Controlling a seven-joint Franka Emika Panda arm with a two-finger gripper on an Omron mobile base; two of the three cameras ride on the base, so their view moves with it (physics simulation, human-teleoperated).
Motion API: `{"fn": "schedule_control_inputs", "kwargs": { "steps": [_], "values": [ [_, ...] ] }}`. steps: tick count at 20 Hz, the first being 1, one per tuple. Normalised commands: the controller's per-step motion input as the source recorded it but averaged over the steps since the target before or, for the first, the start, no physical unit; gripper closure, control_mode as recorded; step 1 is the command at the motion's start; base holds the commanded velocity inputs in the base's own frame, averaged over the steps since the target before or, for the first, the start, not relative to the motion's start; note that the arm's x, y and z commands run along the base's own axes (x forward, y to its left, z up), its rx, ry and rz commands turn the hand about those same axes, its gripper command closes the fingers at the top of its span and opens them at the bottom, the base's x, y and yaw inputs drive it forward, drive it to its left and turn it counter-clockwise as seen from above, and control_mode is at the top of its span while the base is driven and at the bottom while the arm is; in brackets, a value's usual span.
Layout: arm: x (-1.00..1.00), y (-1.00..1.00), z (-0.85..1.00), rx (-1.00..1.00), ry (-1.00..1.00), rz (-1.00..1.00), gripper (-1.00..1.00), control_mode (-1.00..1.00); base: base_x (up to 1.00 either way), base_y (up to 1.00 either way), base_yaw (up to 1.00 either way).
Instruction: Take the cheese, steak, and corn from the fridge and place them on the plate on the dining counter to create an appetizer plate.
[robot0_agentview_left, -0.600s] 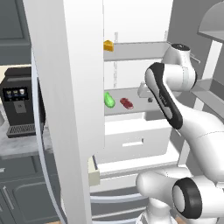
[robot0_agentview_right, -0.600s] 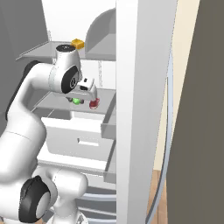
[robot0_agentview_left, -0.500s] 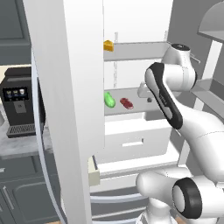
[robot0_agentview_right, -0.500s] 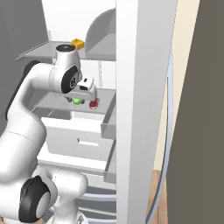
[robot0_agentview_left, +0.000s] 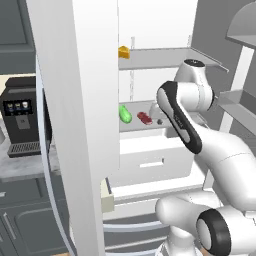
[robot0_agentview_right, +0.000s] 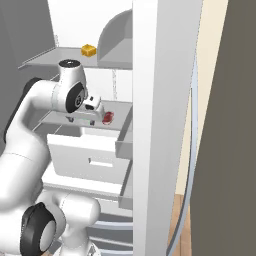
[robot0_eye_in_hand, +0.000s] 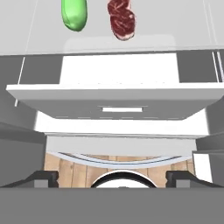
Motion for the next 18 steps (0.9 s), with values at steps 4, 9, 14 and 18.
{"fn": "schedule_control_inputs", "kwargs": {
  "steps": [4,9,14,18],
  "values": [
    [0.0,0.01,-0.19,0.0,0.0,0.0,-1.0,-1.0,0.0,0.0,0.0],
    [0.0,0.0,-0.12,-0.05,0.01,0.0,-1.0,-1.0,0.0,0.0,0.0],
    [0.14,-0.03,-0.27,-0.04,0.0,0.0,-1.0,-1.0,0.0,0.0,0.0],
    [0.31,-0.07,-0.21,0.0,0.0,0.0,-1.0,-1.0,0.0,0.0,0.0]
  ]
}}
